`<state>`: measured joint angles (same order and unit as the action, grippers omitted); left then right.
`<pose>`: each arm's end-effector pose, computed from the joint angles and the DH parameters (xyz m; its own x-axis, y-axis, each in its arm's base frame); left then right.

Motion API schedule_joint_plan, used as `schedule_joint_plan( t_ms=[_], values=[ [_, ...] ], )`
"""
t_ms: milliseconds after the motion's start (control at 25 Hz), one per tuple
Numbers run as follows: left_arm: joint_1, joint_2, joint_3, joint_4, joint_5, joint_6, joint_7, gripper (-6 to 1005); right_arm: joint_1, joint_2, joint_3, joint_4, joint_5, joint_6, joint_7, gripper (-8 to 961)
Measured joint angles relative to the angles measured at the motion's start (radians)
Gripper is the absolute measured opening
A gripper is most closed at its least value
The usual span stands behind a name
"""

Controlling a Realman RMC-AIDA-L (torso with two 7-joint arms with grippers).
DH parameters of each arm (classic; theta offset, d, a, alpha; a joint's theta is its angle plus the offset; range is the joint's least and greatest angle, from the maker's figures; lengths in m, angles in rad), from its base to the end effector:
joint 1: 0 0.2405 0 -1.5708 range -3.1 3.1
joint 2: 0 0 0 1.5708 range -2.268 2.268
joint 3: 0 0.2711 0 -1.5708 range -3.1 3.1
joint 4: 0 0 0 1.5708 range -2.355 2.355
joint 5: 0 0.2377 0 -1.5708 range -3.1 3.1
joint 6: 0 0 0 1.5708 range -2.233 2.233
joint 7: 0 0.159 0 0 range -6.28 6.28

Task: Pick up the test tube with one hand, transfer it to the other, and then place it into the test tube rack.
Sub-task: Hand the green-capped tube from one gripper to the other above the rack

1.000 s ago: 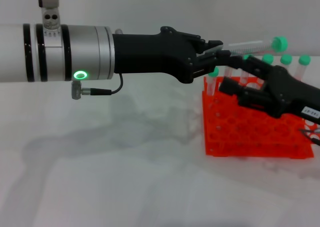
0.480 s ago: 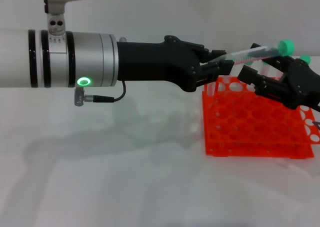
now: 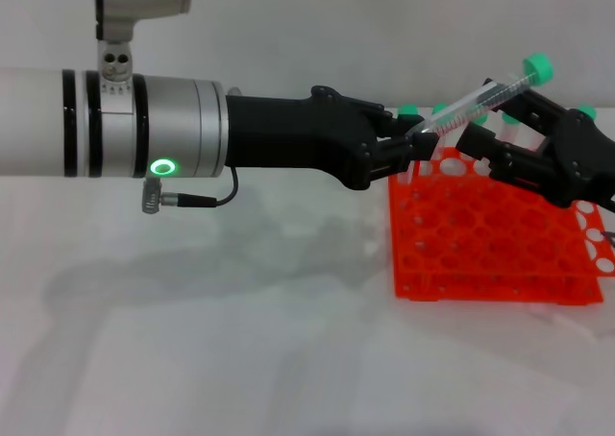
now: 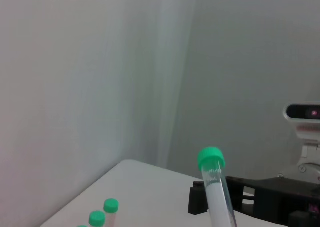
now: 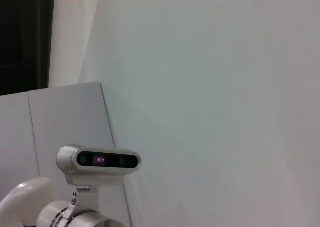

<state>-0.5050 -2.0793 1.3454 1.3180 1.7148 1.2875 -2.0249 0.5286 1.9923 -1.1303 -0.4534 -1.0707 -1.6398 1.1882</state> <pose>-0.0976 0.3907 -0.0125 0.8336 0.2479 0.4937 0.3458 -0.9311 -0.1162 0.2223 0.3742 0.0102 0.4610 -0.0840 -0.8834 -0.3753 -0.9205 -0.1083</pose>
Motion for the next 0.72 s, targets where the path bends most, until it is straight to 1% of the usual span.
schedule_joint_plan(
  t_ms=[160, 360, 560, 720],
  values=[
    [-0.006, 0.000, 0.014, -0.004, 0.002, 0.000, 0.000, 199, 0.004, 0.009, -0.002, 0.000, -0.001, 0.003, 0.000, 860],
    [-0.016, 0.001, 0.042, -0.004, 0.003, -0.002, 0.002, 198, 0.008, 0.011, -0.003, 0.000, -0.005, 0.010, -0.002, 859],
    [-0.017, 0.001, 0.047, -0.005, 0.013, -0.005, 0.001, 198, 0.003, 0.012, -0.002, 0.000, -0.003, 0.015, -0.003, 747],
    [-0.016, 0.000, 0.047, -0.005, 0.015, -0.005, 0.000, 201, -0.001, 0.011, 0.000, 0.001, -0.003, 0.015, -0.004, 719]
  ],
)
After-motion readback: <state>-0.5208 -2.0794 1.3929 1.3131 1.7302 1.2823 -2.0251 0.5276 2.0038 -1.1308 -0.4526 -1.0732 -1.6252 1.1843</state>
